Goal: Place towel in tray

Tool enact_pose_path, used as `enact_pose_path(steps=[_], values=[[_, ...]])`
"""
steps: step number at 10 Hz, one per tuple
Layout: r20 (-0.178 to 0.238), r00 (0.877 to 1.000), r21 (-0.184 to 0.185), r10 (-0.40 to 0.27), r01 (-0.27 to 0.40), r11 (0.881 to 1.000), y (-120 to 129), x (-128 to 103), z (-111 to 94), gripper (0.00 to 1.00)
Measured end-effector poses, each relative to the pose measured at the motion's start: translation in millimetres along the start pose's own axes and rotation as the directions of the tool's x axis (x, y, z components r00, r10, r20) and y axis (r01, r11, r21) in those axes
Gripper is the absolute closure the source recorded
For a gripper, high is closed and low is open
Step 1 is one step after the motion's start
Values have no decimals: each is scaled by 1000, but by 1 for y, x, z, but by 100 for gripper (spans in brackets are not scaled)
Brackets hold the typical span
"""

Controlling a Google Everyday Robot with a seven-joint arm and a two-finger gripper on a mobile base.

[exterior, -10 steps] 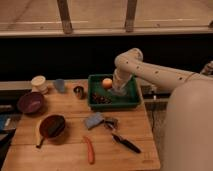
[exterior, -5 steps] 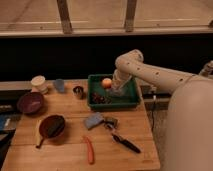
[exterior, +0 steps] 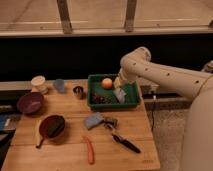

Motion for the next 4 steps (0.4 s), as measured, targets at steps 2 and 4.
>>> enact_pose_path(steps=[2,4], values=[[16,1000,0,-12,12,1000,9,0,-6,24],[28,999,-4,-17,17,1000,11,-1,-9,24]])
